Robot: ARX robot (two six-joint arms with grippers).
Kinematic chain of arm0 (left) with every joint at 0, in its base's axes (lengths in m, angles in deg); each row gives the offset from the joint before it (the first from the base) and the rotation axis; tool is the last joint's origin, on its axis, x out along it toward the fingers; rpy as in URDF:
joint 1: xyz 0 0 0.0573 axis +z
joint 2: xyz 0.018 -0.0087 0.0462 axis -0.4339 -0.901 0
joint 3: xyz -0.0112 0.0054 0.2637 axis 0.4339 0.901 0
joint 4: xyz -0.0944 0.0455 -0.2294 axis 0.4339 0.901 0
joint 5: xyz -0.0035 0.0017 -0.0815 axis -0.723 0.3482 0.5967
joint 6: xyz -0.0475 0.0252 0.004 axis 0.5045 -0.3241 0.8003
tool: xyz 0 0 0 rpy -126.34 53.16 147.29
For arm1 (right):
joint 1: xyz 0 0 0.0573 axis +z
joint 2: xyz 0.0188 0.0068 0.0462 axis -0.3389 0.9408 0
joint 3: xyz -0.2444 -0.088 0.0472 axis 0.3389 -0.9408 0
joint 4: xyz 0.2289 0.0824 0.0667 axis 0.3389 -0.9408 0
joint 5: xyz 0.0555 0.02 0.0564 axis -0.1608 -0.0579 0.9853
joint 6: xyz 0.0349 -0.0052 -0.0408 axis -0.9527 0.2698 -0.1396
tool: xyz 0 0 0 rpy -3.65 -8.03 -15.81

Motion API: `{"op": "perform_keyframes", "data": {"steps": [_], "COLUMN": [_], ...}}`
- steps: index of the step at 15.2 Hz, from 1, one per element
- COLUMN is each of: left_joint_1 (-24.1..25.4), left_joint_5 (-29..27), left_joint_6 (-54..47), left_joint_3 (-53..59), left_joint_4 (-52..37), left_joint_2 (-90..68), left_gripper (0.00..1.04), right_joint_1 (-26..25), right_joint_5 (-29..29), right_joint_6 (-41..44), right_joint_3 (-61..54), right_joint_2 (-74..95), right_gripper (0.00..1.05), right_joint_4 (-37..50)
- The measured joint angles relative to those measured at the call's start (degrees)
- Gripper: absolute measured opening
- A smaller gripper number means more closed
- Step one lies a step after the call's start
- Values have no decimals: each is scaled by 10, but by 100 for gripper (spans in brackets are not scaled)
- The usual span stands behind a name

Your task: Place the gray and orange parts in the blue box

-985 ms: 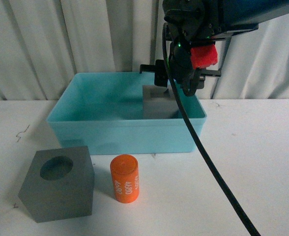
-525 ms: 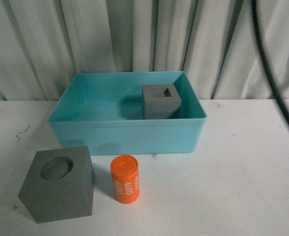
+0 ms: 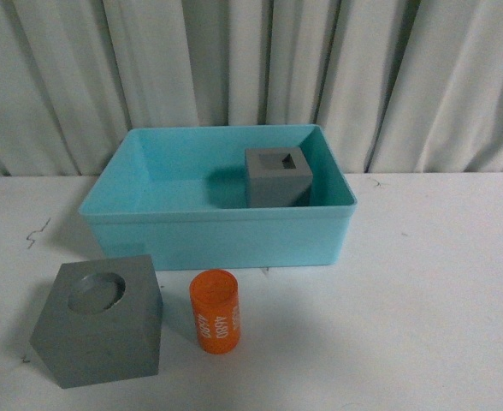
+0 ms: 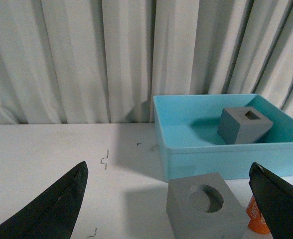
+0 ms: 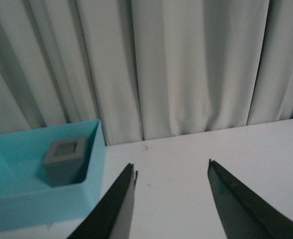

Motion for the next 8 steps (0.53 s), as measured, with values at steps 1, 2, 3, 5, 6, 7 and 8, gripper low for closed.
{"op": "perform_keyframes", "data": {"steps": [1,2,3,5,6,7,8], "left_joint_1": [0,0,0,0,0,0,0], "left_joint_5": [0,0,0,0,0,0,0], "left_joint_6": [0,0,0,0,0,0,0], "left_joint_3": [0,0,0,0,0,0,0], "left_joint_4": [0,0,0,0,0,0,0], "left_joint_2": [0,0,0,0,0,0,0], "left_gripper": [98,98,98,98,98,98,98], "right_joint_1": [-11,-20,-27,-82,-99,-98,-96], "right_joint_5": [12,24,31,91,100,101,100], "right_joint_6": [32,48,57,68,69,69,69], "right_joint_3": [-18,-34,-43,-65,-87,-89,-90], "right_joint_2": [-24,-40,-59,-140,-161,-166,-169], "right_gripper": [42,29,18,2,2,2,2], "right_joint_4": [-10,-30,-40,-90,-73,-84,-86]}}
